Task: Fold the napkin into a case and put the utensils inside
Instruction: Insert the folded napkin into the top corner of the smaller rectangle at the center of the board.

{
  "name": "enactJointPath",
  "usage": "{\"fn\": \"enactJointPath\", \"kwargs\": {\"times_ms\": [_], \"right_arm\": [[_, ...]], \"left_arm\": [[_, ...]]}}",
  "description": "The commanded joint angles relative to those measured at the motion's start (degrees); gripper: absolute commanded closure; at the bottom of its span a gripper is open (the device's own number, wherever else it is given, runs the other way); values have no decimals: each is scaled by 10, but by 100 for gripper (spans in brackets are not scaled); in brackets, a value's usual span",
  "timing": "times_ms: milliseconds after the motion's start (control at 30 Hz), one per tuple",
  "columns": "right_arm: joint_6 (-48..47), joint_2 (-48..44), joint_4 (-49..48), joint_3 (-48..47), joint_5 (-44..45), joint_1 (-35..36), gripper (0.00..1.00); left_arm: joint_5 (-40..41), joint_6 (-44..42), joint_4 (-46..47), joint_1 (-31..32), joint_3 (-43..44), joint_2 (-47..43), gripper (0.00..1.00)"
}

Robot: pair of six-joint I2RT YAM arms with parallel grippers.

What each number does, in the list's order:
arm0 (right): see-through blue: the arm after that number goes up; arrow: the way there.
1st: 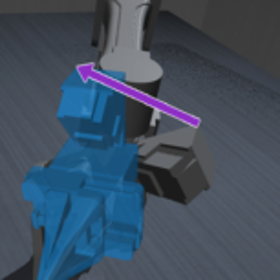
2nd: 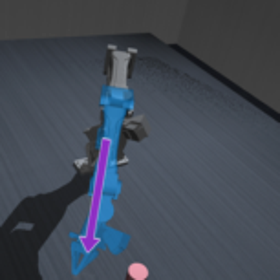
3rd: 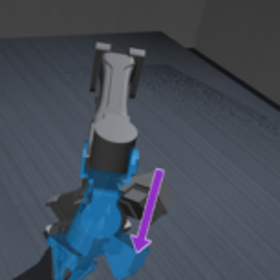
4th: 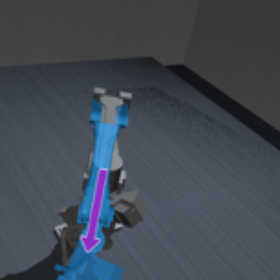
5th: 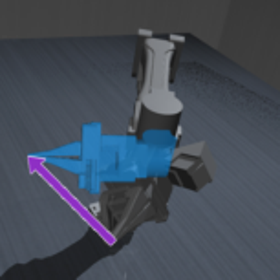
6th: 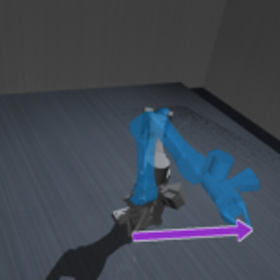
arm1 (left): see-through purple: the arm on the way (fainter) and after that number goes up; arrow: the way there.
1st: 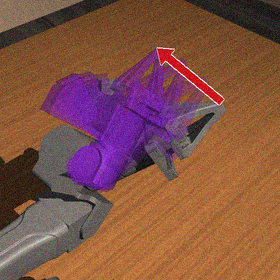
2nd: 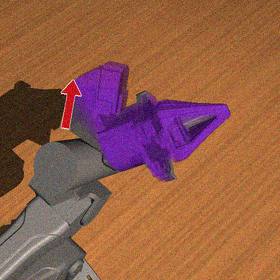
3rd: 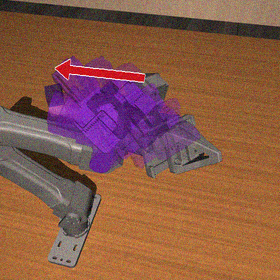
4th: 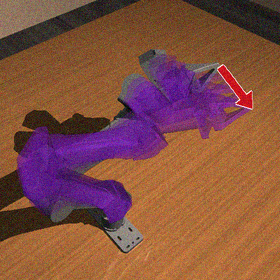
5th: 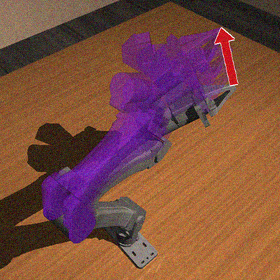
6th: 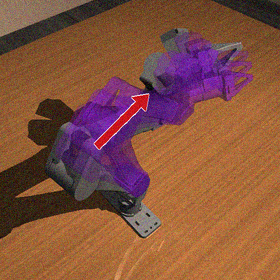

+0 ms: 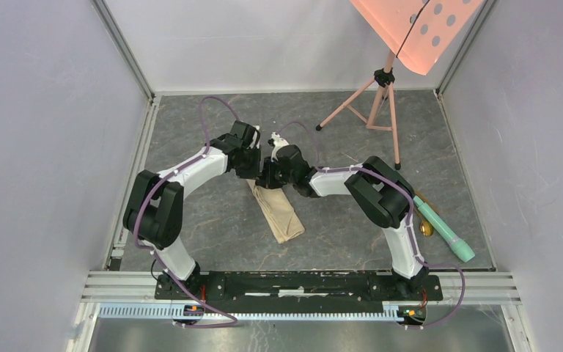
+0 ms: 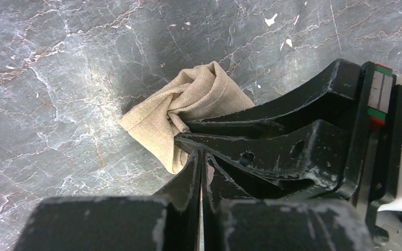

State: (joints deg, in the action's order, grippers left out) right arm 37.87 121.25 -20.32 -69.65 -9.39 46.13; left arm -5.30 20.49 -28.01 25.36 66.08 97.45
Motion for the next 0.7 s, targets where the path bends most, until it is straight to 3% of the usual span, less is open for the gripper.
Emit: {"fn": "enactJointPath", "kwargs": {"times_ms": [0,67,167,300,433,667], "right_arm": [[-3,-25,-49,22,-47,-4,81],[-5,-49,-50,46,-55,-10,75],[-12,-62,-51,62,-62,-16,72],[-15,-64,-56,65,-75,-20,69],[-14,-59,-55,56,-77,-20,71],[-11,-49,-59,48,-78,-21,84]], "left_arm": [[-18,3,2,-2,2,-22,98],[-5,3,-4,-7,-2,-33,98],[38,3,-16,-6,-3,-42,81],[48,2,-32,-4,12,-19,70],[73,-6,-51,8,36,10,69],[90,-13,-67,12,52,40,80]]}}
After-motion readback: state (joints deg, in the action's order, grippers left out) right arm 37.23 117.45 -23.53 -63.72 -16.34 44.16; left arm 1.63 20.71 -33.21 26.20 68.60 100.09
